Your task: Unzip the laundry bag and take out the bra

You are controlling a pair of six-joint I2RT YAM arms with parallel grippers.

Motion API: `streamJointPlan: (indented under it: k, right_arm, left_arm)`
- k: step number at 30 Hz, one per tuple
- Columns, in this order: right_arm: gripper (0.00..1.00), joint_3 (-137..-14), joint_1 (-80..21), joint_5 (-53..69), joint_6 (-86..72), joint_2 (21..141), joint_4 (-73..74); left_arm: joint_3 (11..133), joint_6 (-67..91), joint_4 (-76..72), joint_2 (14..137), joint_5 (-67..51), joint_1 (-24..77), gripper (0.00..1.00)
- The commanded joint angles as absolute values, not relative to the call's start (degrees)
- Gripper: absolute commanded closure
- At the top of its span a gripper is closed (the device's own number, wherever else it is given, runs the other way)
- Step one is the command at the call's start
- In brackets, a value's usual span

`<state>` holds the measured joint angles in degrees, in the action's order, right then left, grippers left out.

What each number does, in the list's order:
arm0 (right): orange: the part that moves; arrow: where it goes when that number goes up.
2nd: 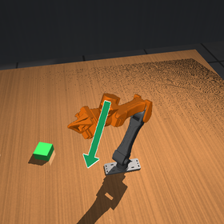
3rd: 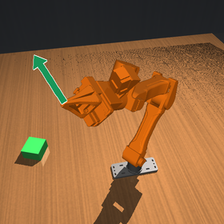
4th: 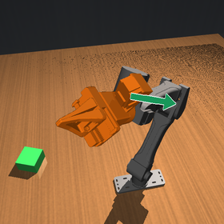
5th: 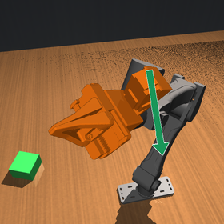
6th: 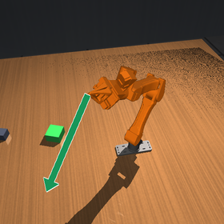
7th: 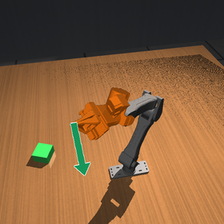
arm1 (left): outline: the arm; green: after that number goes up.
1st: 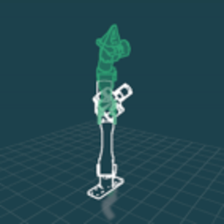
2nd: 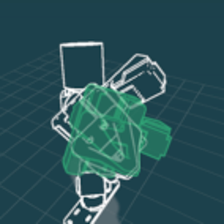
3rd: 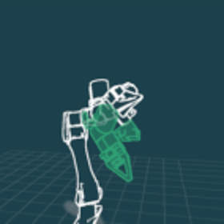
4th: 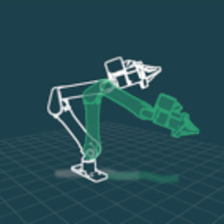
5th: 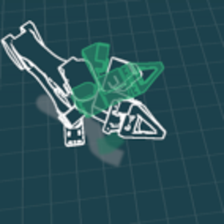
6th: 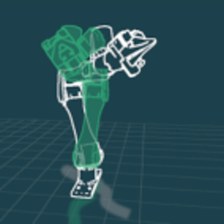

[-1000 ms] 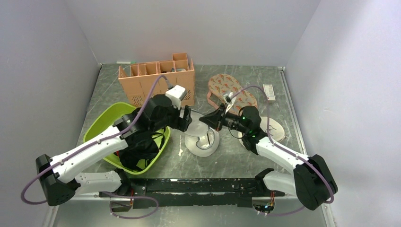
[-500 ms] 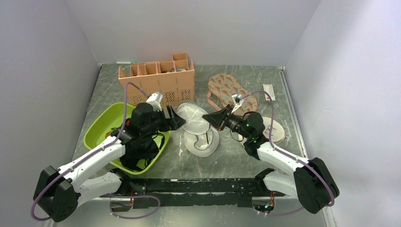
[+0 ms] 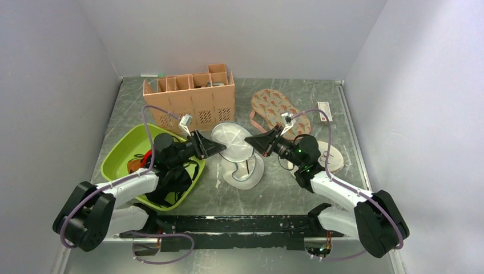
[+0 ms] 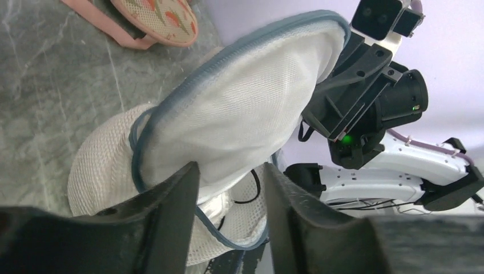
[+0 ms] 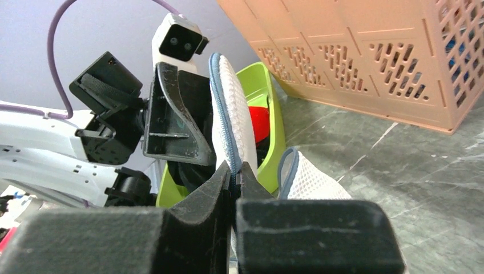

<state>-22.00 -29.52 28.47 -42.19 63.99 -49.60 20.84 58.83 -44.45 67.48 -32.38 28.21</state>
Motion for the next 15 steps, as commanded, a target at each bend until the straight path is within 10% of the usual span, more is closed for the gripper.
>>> streamJointPlan:
  k: [1,8,15]
  right_arm:
    - [1.00,-23.4,-29.2,28.8,-40.9,62.7,-45.8]
    - [0.87,-30.3,-28.9,27.1,-27.9,59.0,-20.0]
    - [0.43,-36.5,-24.9,33.7,-22.3,60.8,-8.7]
  left_arm:
    - [26.0,55.9,-48.5,67.3,-37.8,27.5,0.53]
    - [38.6,39.2,-18.1,62.8,-32.6,27.6,0.79]
    - [47.7,29.8,-7.8,67.8,-40.7,27.5,0.93]
